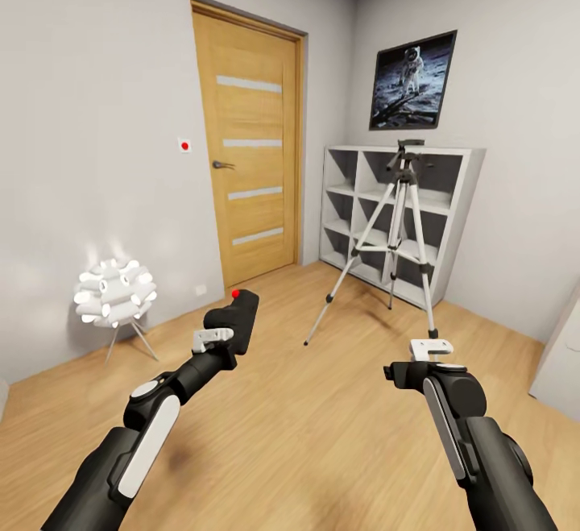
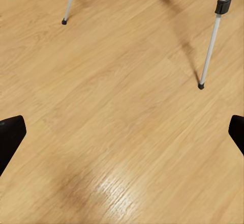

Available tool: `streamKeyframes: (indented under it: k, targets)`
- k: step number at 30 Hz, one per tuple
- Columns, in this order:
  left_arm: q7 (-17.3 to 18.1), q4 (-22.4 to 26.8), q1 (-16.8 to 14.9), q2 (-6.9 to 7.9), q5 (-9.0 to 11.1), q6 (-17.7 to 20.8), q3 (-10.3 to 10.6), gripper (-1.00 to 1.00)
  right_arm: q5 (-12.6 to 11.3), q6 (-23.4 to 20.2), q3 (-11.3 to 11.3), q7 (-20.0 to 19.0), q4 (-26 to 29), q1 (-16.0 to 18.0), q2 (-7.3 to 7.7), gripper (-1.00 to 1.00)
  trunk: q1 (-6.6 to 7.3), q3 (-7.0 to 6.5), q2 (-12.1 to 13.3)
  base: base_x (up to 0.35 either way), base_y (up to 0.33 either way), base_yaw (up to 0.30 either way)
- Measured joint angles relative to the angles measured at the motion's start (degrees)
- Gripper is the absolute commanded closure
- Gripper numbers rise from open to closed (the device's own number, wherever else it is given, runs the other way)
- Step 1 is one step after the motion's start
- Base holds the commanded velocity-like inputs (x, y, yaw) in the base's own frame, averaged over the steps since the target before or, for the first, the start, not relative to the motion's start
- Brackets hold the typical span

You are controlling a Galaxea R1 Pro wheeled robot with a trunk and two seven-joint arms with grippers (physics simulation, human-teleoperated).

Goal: Attach the digital camera to the camera tripod in the bedroom.

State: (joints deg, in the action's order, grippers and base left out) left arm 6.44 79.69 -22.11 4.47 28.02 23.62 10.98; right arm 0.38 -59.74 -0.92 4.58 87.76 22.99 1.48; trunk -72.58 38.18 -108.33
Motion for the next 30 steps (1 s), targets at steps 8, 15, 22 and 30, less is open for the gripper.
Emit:
streamKeyframes:
  k: [8,15,22,30]
  targets:
    - [0.1,-8.7,0.0,0.01,0.1,-0.6,0.1,1.00,-0.2,0.0,0.0,-0.2,-0.1,0.0,0.00,-1.00,1.76,-1.43,3.2,0.000,0.000,0.000]
    - [0.4,-17.0,0.0,0.07,0.2,-7.4,-0.1,1.00,-0.2,0.0,-0.1,-0.2,-0.1,0.0,0.00,-1.00,3.29,-2.69,6.0,0.000,0.000,0.000]
    - [0.5,-21.6,0.0,0.19,0.6,-11.6,-1.8,1.00,0.1,0.0,-0.1,0.0,-1.6,0.0,0.00,-1.00,4.83,-3.95,8.8,0.000,0.000,0.000]
    - [0.5,-23.1,0.0,1.20,0.7,-12.0,-3.6,1.00,0.2,1.7,-0.1,-0.1,-3.1,0.0,0.00,-1.00,6.59,-5.39,12.0,0.000,0.000,0.000]
